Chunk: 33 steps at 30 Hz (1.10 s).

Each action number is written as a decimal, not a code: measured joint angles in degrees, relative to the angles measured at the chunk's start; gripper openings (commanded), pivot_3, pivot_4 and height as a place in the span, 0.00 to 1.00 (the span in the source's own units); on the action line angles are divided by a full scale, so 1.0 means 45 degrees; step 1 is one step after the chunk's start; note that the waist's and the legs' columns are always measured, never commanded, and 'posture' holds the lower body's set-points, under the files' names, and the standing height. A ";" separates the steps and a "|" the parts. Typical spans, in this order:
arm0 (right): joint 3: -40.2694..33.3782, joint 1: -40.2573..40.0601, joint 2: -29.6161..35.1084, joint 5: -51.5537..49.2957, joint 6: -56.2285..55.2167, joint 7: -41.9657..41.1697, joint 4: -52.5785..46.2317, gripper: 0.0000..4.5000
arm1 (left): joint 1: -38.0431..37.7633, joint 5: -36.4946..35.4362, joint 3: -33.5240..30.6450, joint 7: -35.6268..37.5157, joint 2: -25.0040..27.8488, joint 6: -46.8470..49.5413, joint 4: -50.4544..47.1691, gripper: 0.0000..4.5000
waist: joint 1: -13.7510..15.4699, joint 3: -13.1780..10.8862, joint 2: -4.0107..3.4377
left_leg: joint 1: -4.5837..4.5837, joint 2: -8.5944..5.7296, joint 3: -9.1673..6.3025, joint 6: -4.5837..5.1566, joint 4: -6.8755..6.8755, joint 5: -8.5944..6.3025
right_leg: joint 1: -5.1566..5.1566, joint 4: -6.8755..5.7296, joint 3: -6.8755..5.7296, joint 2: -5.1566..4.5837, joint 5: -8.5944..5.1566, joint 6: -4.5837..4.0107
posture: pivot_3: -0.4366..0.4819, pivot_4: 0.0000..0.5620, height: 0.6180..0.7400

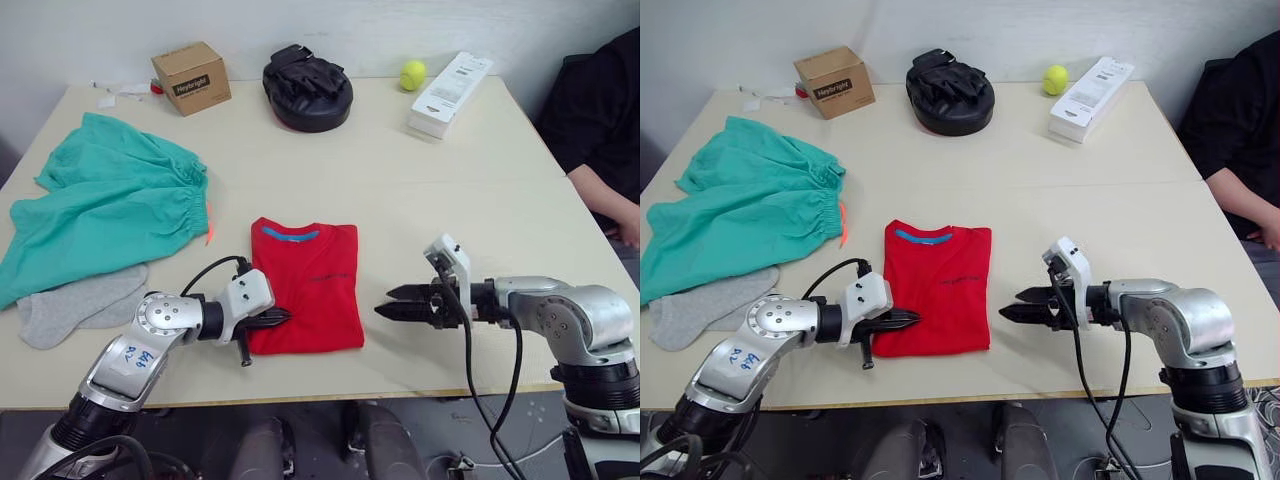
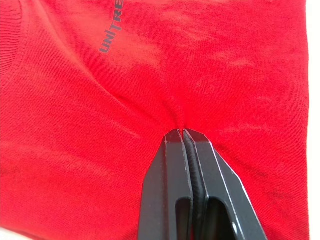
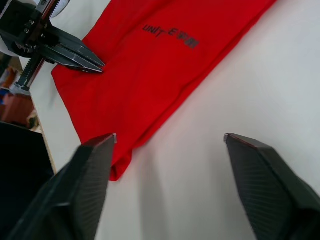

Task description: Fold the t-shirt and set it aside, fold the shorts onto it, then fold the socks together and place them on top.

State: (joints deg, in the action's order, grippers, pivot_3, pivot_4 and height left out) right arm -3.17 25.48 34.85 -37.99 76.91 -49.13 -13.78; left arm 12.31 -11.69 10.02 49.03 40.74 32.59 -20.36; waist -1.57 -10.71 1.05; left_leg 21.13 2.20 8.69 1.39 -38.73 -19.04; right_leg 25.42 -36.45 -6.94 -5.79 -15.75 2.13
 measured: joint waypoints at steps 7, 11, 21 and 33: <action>-0.0415 0.1368 -0.1738 -0.0302 0.1232 0.1168 0.2195 0.99 | -0.0166 -0.0092 -0.0108 -0.0077 0.0064 0.0182 -0.0143 0.00 | -0.0066 0.0022 0.0028 | -0.0009 0.0001 0.0002 -0.0010 0.0002 0.0006 | -0.0003 -0.0007 -0.0004 0.0010 0.0000 0.0000 | 0.48 0.27 1.00; -0.0371 0.2054 -0.3218 -0.0191 0.1071 0.1877 0.3033 0.99 | -0.0360 -0.0091 -0.0198 -0.0197 0.0121 0.0293 -0.0355 0.00 | -0.0144 0.0042 0.0036 | -0.0016 0.0003 0.0003 -0.0025 0.0022 0.0015 | -0.0003 -0.0010 -0.0003 0.0018 -0.0001 -0.0001 | 0.48 0.27 1.00; 0.0564 0.3042 -0.5046 0.0186 -0.0053 0.2198 0.4755 0.99 | -0.0562 -0.0103 -0.0338 -0.0229 0.0216 0.0497 -0.0539 0.00 | -0.0289 0.0121 0.0022 | -0.0036 0.0002 0.0010 -0.0053 0.0098 0.0035 | -0.0003 0.0013 -0.0001 0.0026 -0.0005 -0.0010 | 0.48 0.27 1.00; 0.0541 0.3095 -0.5102 0.0425 -0.0407 0.2381 0.5637 0.27 | -0.0633 -0.0112 -0.0335 -0.0344 0.0212 0.0728 -0.0782 0.00 | -0.0311 0.0181 0.0001 | -0.0022 0.0001 0.0010 -0.0059 0.0130 0.0040 | 0.0002 0.0062 -0.0003 0.0032 -0.0007 -0.0012 | 0.48 0.27 1.00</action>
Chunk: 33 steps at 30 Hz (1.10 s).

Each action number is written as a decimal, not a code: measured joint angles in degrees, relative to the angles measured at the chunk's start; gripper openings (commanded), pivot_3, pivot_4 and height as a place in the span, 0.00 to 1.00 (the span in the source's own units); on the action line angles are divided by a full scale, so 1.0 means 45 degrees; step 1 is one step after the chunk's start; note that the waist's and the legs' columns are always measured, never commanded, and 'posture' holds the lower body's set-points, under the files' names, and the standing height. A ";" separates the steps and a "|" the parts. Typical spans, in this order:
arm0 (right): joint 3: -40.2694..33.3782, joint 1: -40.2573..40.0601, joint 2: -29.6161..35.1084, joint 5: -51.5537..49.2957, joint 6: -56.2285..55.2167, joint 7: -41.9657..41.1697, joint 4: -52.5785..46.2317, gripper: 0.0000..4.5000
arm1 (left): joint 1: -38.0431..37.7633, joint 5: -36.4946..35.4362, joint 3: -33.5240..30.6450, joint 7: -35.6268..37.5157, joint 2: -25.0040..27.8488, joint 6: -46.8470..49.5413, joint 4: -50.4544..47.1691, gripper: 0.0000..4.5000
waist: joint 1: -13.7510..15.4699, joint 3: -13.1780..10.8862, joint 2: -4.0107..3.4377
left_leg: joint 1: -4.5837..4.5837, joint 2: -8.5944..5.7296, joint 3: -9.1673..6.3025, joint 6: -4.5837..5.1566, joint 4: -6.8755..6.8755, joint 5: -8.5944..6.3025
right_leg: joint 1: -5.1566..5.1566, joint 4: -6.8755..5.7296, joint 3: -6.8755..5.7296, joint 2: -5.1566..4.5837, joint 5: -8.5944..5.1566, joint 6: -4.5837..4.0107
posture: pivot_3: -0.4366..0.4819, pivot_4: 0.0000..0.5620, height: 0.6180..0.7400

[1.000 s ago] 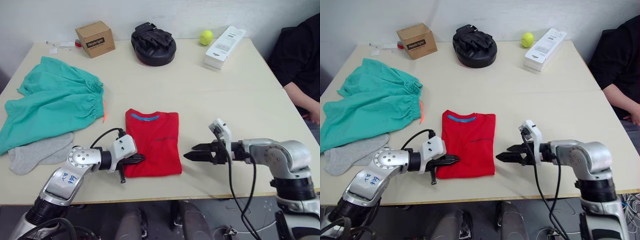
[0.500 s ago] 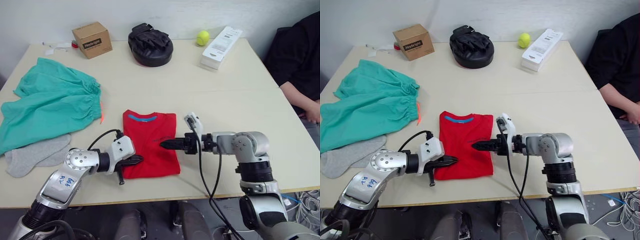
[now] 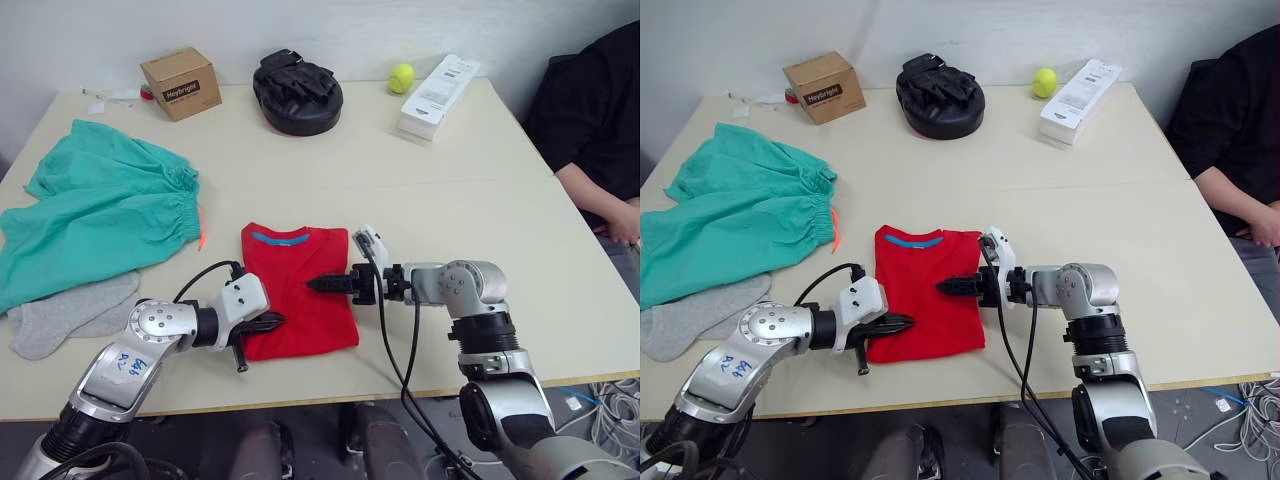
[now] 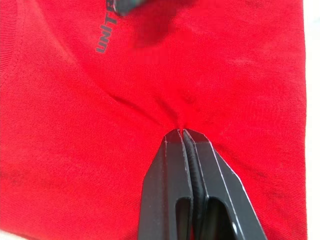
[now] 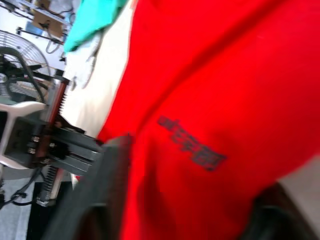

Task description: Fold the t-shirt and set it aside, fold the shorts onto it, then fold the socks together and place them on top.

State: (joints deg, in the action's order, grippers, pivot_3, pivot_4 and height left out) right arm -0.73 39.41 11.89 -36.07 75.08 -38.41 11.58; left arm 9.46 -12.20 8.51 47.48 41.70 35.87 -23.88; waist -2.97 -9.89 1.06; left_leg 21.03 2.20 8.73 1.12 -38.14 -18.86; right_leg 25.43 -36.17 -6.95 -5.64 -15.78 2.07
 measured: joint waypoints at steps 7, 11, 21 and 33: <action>0.0700 -0.0305 0.0756 -0.0138 -0.0258 -0.0592 -0.0973 0.00 | 0.0199 -0.0563 -0.0079 -0.0083 -0.0349 0.0845 0.0017 0.00 | 0.0139 0.0018 0.0025 | 0.0001 -0.0009 -0.0011 0.0012 -0.0005 0.0006 | -0.0008 0.0006 0.0001 -0.0011 0.0007 0.0009 | 0.48 0.27 1.00; 0.0986 -0.0672 0.1238 -0.0140 -0.0527 -0.0799 -0.1537 0.00 | 0.0210 -0.0848 -0.0165 -0.0075 -0.0468 0.0953 0.0028 0.00 | 0.0343 0.0018 0.0024 | 0.0014 -0.0015 -0.0016 0.0014 -0.0006 0.0006 | -0.0007 0.0021 -0.0003 -0.0019 0.0012 0.0017 | 0.48 0.27 1.00; 0.0907 -0.2253 0.4955 -0.0015 -0.1332 -0.1721 -0.3109 0.00 | 0.2373 -0.4386 -0.2466 0.0040 -0.1325 0.2537 -0.0251 0.63 | 0.0748 -0.0011 -0.0011 | 0.0063 -0.0111 -0.0043 0.0105 -0.0014 0.0012 | -0.0008 0.0062 -0.0035 -0.0108 0.0051 0.0082 | 0.48 0.27 1.00; 0.0049 -0.3843 1.1396 0.1595 -0.5139 -0.5541 0.0244 0.00 | 0.3201 -0.5013 -0.2246 -0.0103 -0.1157 0.2581 -0.0538 0.99 | 0.0693 -0.0050 -0.0033 | 0.0047 -0.0111 -0.0022 0.0127 -0.0018 0.0020 | -0.0040 0.0102 -0.0045 -0.0081 0.0065 0.0107 | 0.48 0.27 1.00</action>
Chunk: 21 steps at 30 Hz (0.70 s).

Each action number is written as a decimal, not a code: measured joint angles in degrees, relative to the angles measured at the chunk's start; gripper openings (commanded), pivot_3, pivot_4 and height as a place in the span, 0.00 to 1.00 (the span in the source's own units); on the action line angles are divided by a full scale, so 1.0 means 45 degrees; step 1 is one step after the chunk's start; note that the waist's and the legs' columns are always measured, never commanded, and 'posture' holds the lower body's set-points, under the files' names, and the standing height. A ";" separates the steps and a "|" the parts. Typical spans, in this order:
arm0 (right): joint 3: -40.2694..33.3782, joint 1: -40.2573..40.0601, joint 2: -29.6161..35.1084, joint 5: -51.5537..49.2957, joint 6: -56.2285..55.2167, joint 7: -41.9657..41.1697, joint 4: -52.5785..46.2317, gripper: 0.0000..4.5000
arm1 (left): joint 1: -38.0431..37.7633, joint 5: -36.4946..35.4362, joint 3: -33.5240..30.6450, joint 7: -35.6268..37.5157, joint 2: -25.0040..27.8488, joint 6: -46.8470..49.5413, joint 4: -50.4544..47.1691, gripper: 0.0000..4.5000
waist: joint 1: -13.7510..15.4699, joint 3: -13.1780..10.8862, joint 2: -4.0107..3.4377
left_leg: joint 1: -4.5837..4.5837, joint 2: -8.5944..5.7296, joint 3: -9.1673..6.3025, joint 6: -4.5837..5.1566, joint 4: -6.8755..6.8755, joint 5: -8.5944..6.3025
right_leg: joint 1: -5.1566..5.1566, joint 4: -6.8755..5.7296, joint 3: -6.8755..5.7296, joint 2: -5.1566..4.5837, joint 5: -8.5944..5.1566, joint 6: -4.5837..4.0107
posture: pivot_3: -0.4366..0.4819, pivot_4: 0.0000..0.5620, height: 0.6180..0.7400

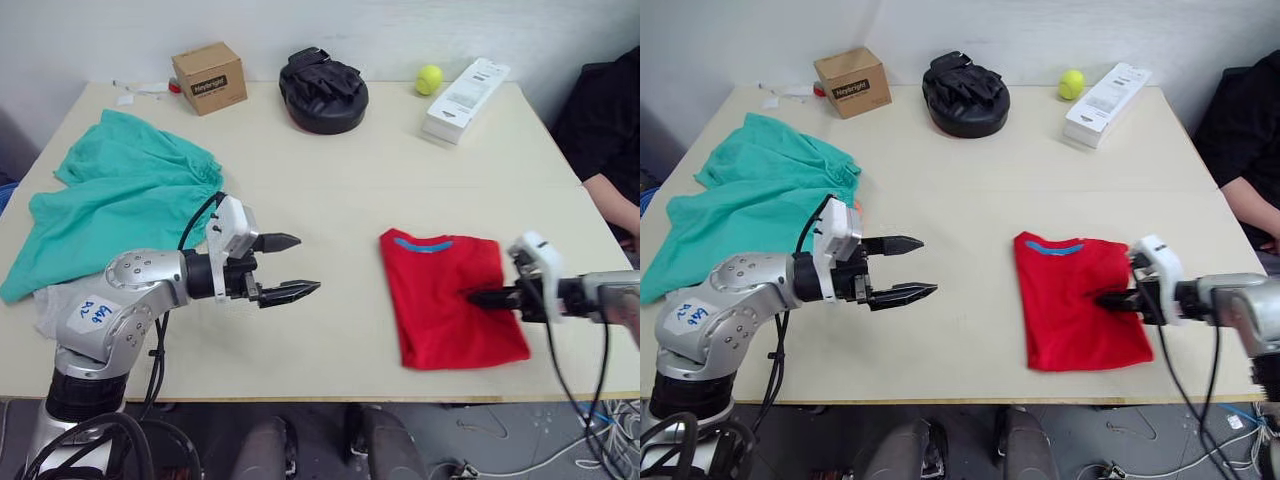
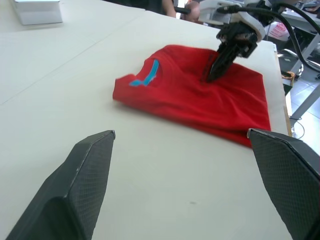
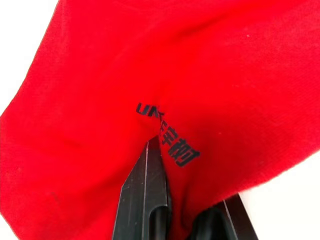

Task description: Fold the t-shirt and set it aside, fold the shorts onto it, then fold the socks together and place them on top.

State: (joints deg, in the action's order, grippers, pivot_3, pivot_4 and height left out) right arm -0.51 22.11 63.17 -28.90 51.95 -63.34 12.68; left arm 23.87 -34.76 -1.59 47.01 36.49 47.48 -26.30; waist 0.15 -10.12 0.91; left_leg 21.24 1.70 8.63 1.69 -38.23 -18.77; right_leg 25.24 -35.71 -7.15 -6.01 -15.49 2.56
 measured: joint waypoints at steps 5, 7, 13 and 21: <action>0.0109 0.1117 0.0775 0.1979 -0.3055 -0.0849 0.4469 0.00 | 0.0073 0.0000 0.0172 -0.0010 -0.0014 -0.0137 -0.0008 0.99 | -0.0053 -0.0010 -0.0001 | -0.0005 0.0013 0.0016 -0.0032 -0.0002 0.0024 | 0.0001 -0.0001 0.0018 0.0027 0.0000 -0.0001 | 0.48 0.27 1.00; 0.0280 0.1613 0.0826 0.2675 -0.3982 -0.1083 0.5709 0.00 | 0.0105 0.0000 0.0197 -0.0012 -0.0011 -0.0170 -0.0007 0.99 | -0.0068 -0.0011 -0.0003 | -0.0011 0.0023 0.0017 -0.0051 -0.0002 0.0037 | 0.0001 -0.0001 0.0029 0.0043 -0.0002 -0.0003 | 0.48 0.27 1.00; 0.0532 0.2766 0.0278 0.4059 -0.6001 -0.0829 0.8036 0.00 | 0.0151 0.0073 0.0514 0.0010 0.0005 -0.0407 0.0031 0.99 | -0.0079 -0.0018 -0.0011 | -0.0015 0.0028 0.0016 -0.0071 -0.0005 0.0055 | 0.0002 -0.0012 0.0058 0.0059 -0.0002 -0.0007 | 0.48 0.27 1.00; -0.0026 0.4457 -0.0495 0.4362 -0.7272 -0.0128 0.9945 0.43 | 0.0374 0.0098 0.0598 0.0028 0.0158 -0.0437 0.0049 1.00 | -0.0063 -0.0041 -0.0048 | -0.0019 0.0032 0.0017 -0.0094 -0.0004 0.0070 | 0.0008 -0.0030 0.0073 0.0072 -0.0005 -0.0019 | 0.48 0.27 1.00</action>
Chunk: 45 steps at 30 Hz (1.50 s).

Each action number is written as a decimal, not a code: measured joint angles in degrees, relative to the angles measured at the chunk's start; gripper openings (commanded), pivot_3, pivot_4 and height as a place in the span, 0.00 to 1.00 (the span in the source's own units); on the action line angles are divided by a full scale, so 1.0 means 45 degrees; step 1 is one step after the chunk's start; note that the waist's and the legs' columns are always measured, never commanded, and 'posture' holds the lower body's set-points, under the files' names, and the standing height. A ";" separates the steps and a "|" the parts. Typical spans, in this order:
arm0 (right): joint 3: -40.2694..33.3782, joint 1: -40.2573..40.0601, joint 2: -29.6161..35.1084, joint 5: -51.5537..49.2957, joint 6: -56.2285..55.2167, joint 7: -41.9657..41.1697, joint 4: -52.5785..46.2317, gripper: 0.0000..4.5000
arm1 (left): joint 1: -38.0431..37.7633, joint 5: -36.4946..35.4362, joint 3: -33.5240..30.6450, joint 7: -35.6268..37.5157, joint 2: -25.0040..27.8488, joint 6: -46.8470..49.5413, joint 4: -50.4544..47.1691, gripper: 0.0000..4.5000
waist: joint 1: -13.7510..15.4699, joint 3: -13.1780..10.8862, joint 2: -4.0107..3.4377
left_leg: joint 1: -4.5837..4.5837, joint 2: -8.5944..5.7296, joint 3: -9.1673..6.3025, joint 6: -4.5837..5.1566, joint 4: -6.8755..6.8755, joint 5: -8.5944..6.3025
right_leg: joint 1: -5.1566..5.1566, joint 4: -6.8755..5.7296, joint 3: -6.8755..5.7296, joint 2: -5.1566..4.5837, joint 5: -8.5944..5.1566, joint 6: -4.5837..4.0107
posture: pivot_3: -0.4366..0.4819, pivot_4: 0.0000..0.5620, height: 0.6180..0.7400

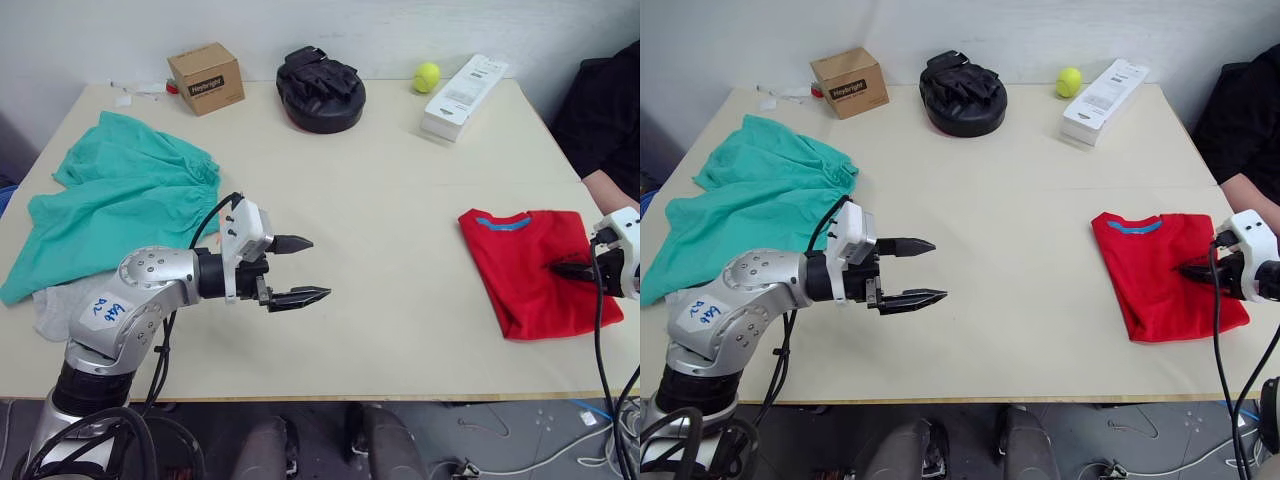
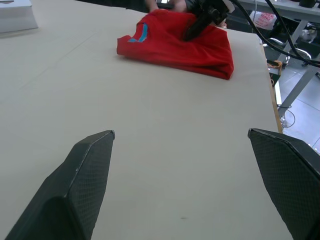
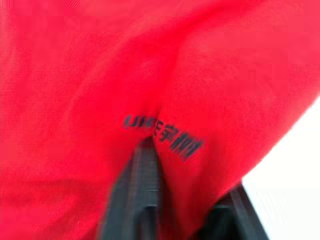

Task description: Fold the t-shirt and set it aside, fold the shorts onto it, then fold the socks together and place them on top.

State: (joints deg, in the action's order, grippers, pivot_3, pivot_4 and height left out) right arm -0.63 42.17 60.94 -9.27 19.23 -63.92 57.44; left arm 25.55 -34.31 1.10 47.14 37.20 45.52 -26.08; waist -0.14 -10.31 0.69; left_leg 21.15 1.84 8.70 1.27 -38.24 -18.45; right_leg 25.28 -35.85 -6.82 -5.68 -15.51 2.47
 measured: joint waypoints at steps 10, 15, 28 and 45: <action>-0.1470 0.1470 0.1708 0.0060 -0.0479 0.0144 0.0977 0.99 | -0.0421 -0.0014 -0.0347 -0.0249 0.0433 0.0029 -0.0040 1.00 | -0.0046 -0.0029 -0.0044 | 0.0001 -0.0004 -0.0002 0.0005 -0.0005 0.0004 | 0.0001 -0.0002 0.0007 -0.0003 0.0000 -0.0003 | 0.48 0.27 1.00; -0.1901 0.2035 0.1056 -0.0430 -0.0089 -0.0006 -0.0100 0.99 | -0.0602 -0.0027 -0.0667 -0.0513 0.0488 0.0028 -0.0067 1.00 | -0.0274 -0.0029 -0.0046 | -0.0011 0.0006 0.0003 -0.0012 0.0009 0.0014 | 0.0002 -0.0012 0.0017 0.0008 0.0000 -0.0004 | 0.48 0.27 1.00; -0.1819 -0.2377 -0.3802 -0.7001 0.4593 -0.0307 -1.6156 0.99 | -0.5126 0.1706 -0.2859 -0.2072 0.1506 -0.0868 -0.1133 1.00 | 0.0128 -0.0029 -0.0030 | 0.0016 0.0004 -0.0059 0.0002 0.0014 -0.0027 | 0.0024 -0.0018 -0.0010 -0.0022 -0.0010 -0.0029 | 0.48 0.27 1.00; -0.0397 -0.3614 -0.5049 -0.6946 0.4236 0.0990 -1.7707 0.99 | -0.4882 0.5361 -0.3994 -0.3393 0.2814 -0.2925 0.1734 1.00 | 0.0290 -0.0019 0.0000 | 0.0020 -0.0023 -0.0050 0.0060 0.0019 -0.0068 | 0.0033 -0.0017 -0.0068 -0.0097 0.0012 -0.0045 | 0.48 0.27 1.00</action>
State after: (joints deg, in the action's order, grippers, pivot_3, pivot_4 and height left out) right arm -2.42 25.91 38.22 -40.52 38.29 -59.47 -22.25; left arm 3.58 -10.19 -16.87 31.87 49.86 32.35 -18.27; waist 1.17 -10.39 0.70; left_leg 21.25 1.74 8.48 1.54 -38.16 -18.76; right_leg 25.43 -35.92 -7.13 -6.12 -15.45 2.27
